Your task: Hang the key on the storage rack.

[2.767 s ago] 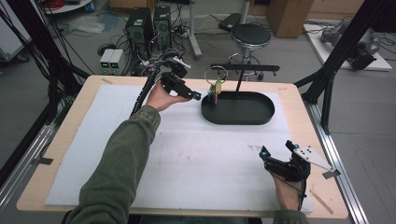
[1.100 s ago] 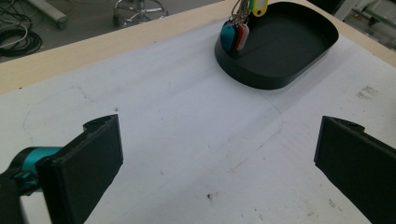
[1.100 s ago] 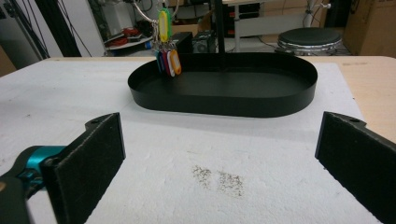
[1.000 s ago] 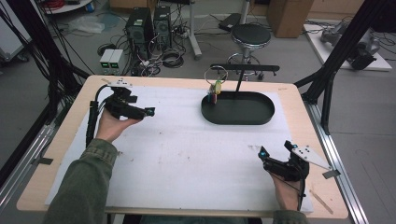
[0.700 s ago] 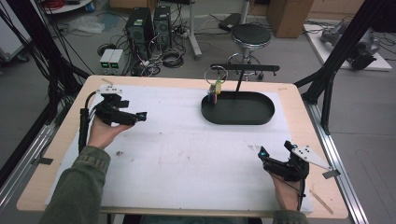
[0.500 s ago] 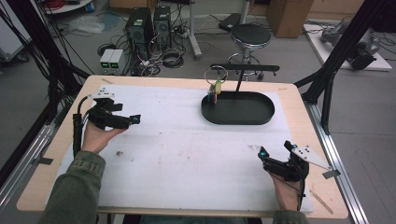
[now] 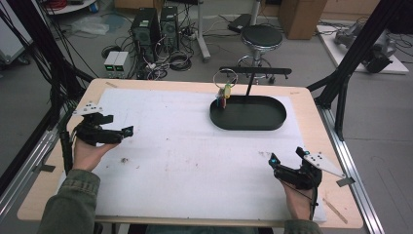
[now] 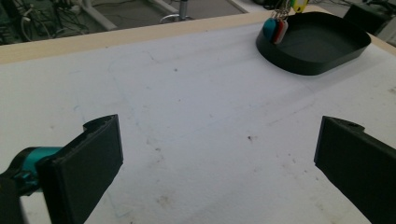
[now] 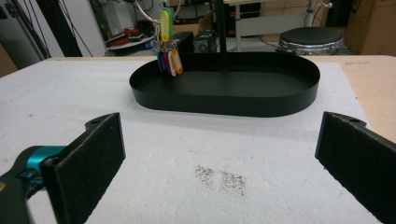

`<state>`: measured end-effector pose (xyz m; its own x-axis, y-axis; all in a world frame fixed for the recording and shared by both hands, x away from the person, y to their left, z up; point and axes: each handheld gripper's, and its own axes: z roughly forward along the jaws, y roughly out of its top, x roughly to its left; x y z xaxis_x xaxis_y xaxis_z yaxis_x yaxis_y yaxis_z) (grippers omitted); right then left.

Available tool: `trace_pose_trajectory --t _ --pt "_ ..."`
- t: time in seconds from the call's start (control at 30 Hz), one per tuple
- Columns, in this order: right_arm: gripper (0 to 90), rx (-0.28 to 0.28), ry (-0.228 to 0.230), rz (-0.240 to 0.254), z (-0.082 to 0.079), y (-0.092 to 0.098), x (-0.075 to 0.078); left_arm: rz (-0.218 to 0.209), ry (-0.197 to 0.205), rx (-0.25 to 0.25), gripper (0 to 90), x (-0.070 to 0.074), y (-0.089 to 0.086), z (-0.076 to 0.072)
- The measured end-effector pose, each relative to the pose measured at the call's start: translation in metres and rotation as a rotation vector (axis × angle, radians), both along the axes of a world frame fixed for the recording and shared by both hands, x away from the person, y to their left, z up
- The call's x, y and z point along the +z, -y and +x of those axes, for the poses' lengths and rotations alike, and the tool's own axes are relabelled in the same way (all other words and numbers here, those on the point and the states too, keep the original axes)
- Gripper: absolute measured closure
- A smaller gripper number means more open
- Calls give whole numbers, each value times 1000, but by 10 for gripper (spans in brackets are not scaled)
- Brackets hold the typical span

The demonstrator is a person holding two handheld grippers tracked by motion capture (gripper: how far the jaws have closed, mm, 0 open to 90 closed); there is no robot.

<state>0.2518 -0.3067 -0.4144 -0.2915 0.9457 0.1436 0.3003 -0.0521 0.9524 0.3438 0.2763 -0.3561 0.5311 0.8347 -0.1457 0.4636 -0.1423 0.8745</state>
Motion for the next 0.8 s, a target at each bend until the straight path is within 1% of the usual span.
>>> trace_pose_trajectory --t 0.03,0.1,0.2,0.27,0.33,0.43,0.7,0.8 --pt "4 0 0 0 0 0 0 9 12 14 16 -1 -1 -3" --pt "4 0 -2 2 0 0 0 17 22 23 17 -2 -3 -7" --pt "4 1 -1 2 0 0 0 12 24 34 17 -5 -6 -11" --pt "4 0 -1 1 0 0 0 4 36 47 17 -8 -9 -14" --pt "4 0 -1 1 0 0 0 -8 41 65 17 -10 -14 -16" --pt "4 0 0 0 0 0 0 -6 53 94 17 -14 -20 -21" --pt "4 1 -3 -5 1 -1 -1 -56 98 165 17 -26 -39 -36" --pt "4 5 -2 -10 1 -2 -1 -63 108 181 17 -29 -45 -39"
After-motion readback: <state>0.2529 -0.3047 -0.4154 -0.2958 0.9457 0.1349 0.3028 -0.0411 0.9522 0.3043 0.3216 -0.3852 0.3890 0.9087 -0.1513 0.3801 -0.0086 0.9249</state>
